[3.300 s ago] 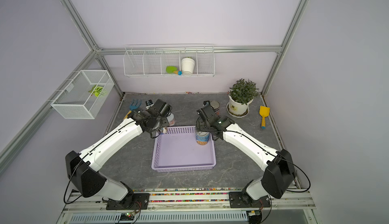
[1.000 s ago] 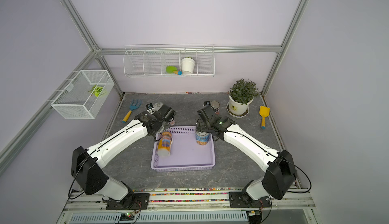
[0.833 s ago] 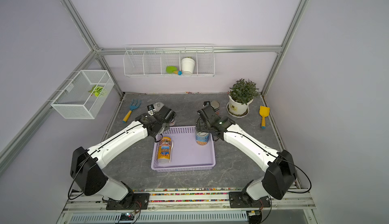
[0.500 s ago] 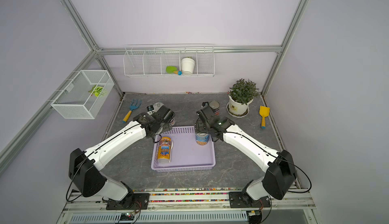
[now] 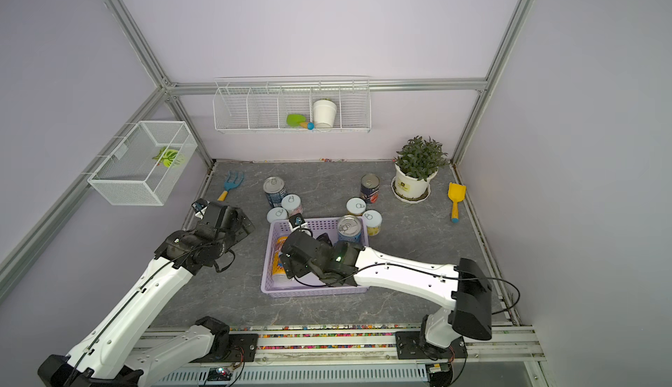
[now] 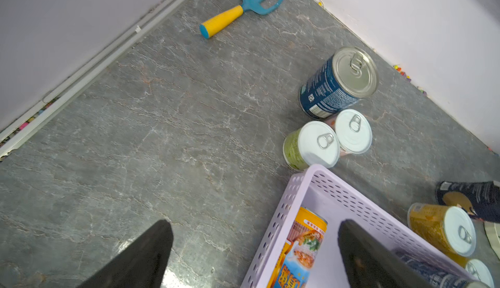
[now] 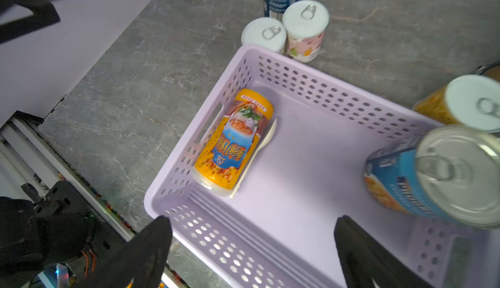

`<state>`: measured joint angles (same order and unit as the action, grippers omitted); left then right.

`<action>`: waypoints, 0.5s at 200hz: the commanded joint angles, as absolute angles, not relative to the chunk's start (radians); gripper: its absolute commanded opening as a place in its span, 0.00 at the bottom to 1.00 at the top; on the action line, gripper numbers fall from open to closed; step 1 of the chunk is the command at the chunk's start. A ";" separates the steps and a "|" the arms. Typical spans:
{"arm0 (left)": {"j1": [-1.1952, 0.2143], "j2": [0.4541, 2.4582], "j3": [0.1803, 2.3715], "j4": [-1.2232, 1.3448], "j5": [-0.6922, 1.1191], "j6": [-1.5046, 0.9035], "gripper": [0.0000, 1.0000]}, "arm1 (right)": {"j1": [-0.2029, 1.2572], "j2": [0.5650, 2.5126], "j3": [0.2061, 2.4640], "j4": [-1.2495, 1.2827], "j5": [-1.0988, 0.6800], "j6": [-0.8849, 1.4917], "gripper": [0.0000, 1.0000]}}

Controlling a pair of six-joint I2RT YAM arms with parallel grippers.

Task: Put the canned food in the basket
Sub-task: Adjust the canned food in the basket.

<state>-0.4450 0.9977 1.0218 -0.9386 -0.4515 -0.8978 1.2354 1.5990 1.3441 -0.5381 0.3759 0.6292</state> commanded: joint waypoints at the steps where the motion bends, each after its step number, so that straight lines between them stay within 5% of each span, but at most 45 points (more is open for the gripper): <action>1: -0.418 0.967 0.996 -0.915 -0.485 -0.922 1.00 | 1.259 1.715 1.394 -0.519 0.355 0.731 0.98; 100: -0.418 0.896 0.985 -0.925 -0.511 -0.921 1.00 | 1.265 2.062 1.645 -0.676 0.348 0.794 0.97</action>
